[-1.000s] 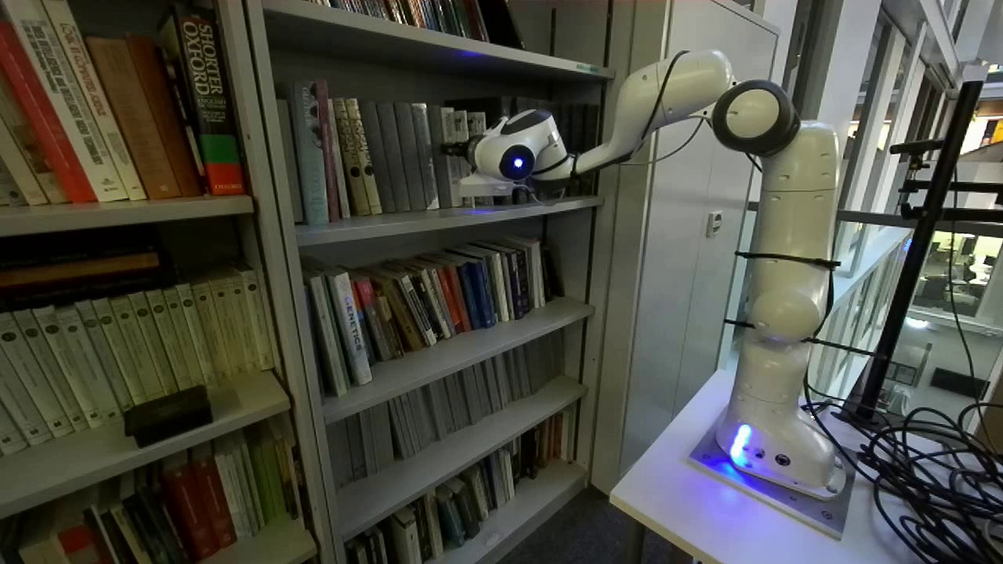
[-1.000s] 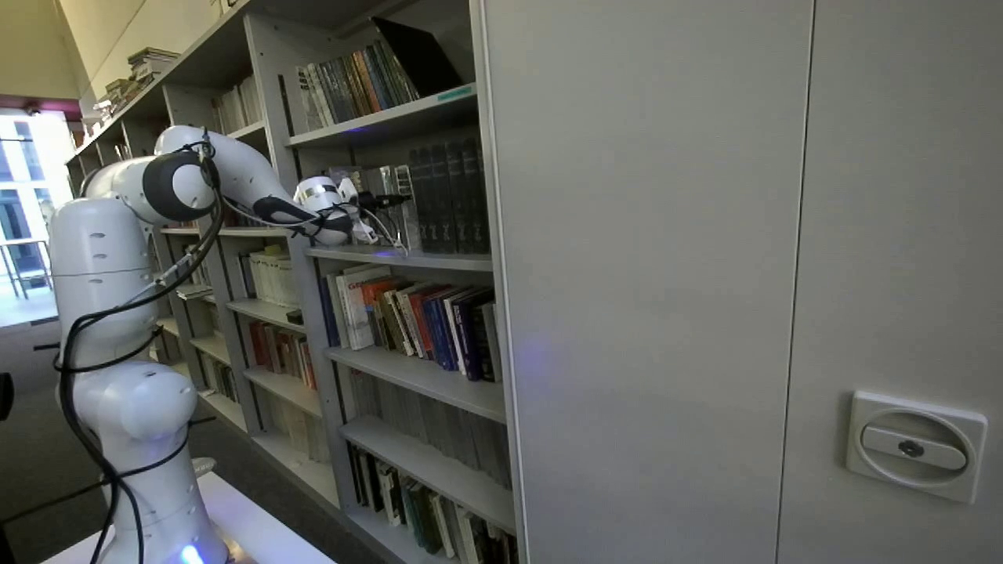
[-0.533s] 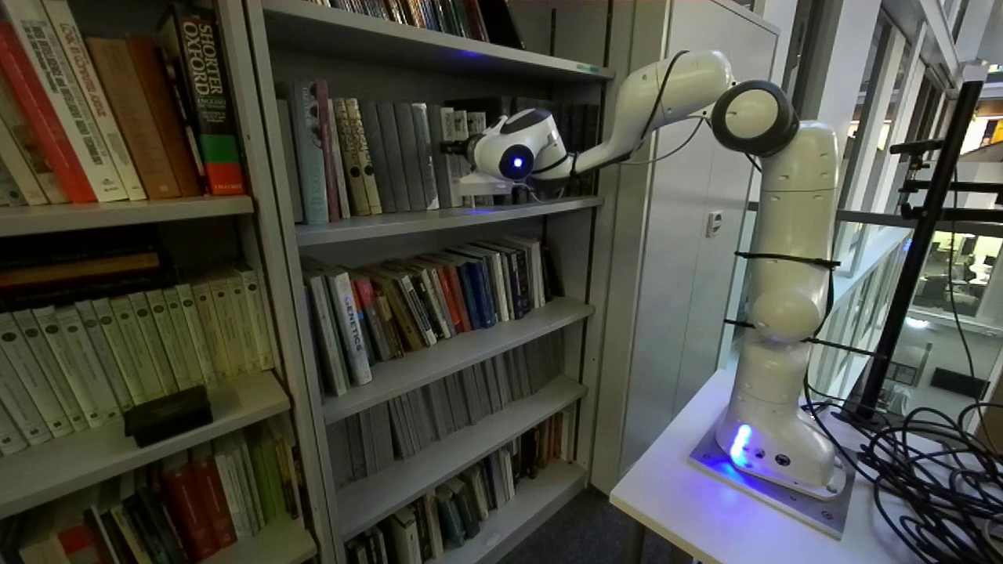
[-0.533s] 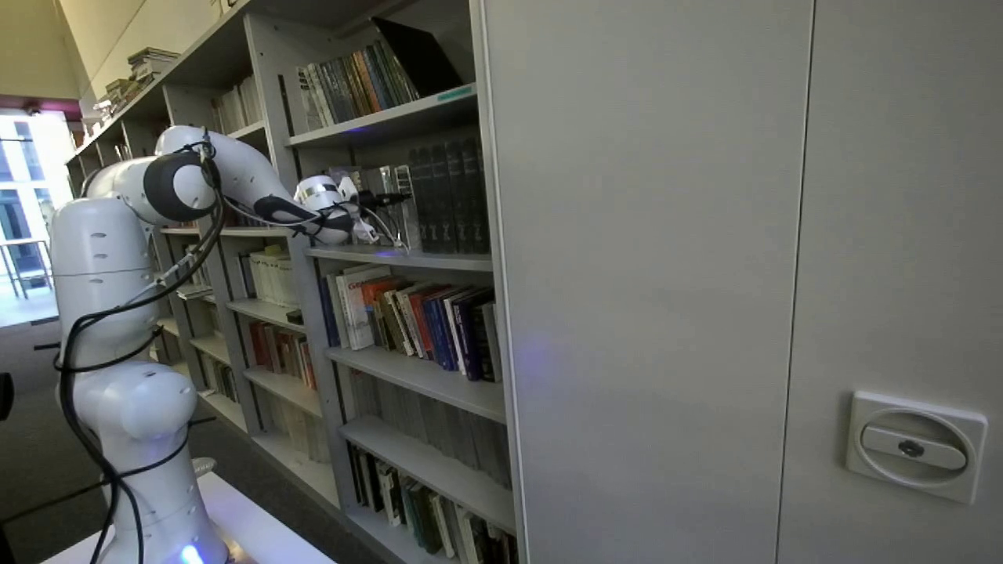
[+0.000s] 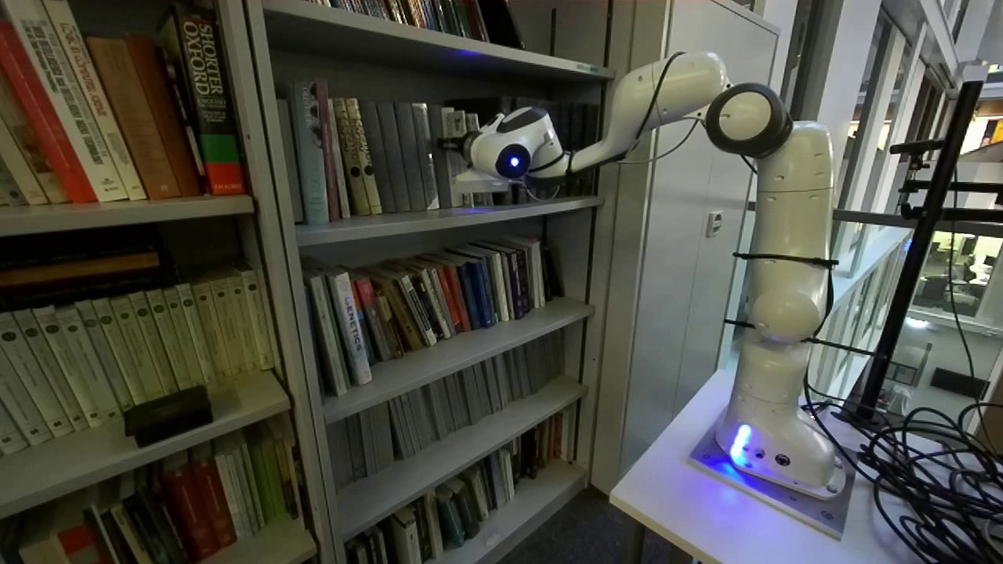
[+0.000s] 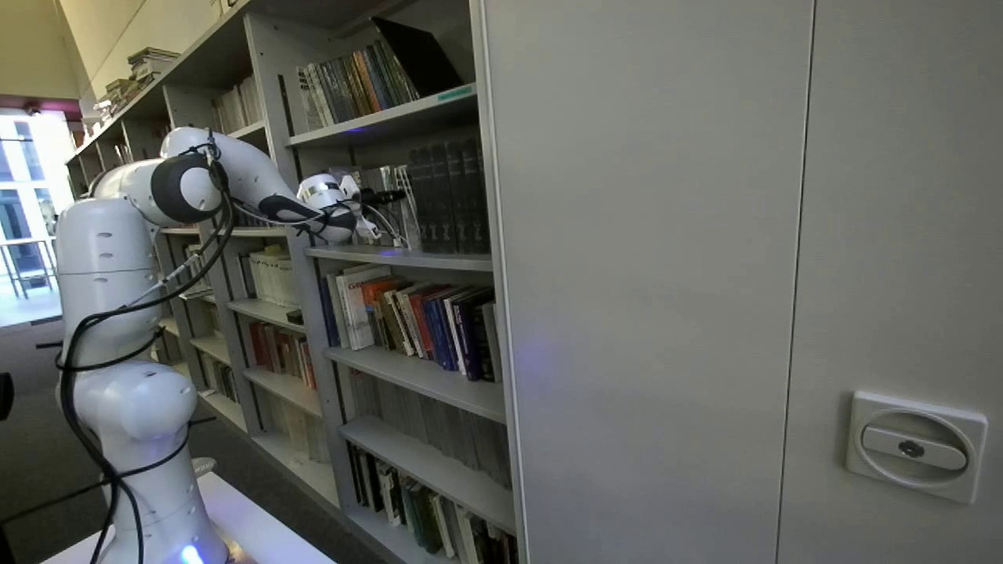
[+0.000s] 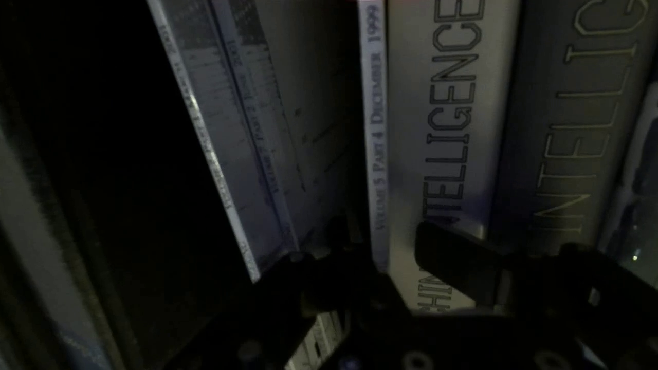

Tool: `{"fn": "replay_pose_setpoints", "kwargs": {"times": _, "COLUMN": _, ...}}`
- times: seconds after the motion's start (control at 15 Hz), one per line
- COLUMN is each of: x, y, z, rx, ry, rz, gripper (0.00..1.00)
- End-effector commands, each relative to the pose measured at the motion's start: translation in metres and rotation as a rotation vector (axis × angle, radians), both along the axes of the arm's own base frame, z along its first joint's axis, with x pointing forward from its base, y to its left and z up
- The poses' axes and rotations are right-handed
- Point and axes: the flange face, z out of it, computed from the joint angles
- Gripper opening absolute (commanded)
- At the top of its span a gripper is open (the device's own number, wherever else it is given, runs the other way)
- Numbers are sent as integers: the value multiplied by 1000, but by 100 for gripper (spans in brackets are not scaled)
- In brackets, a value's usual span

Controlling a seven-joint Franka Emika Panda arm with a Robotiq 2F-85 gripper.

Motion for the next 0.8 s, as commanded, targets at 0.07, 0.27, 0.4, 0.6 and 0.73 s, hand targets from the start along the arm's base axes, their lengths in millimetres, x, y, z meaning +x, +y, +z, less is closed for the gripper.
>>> {"fn": "replay_pose_setpoints", "kwargs": {"times": 0.07, "x": 11, "y": -6, "z": 8, "rx": -3, "ry": -40, "rz": 19, "gripper": 0}}
{"fn": "replay_pose_setpoints", "kwargs": {"times": 0.27, "x": 11, "y": -7, "z": 8, "rx": -6, "ry": -40, "rz": 18, "gripper": 2}}
{"fn": "replay_pose_setpoints", "kwargs": {"times": 0.4, "x": 11, "y": -7, "z": 8, "rx": -7, "ry": -40, "rz": 19, "gripper": 2}}
{"fn": "replay_pose_setpoints", "kwargs": {"times": 0.6, "x": 8, "y": -8, "z": 9, "rx": -9, "ry": -41, "rz": 21, "gripper": 2}}
{"fn": "replay_pose_setpoints", "kwargs": {"times": 0.73, "x": 6, "y": -8, "z": 10, "rx": -11, "ry": -43, "rz": 22, "gripper": 2}}
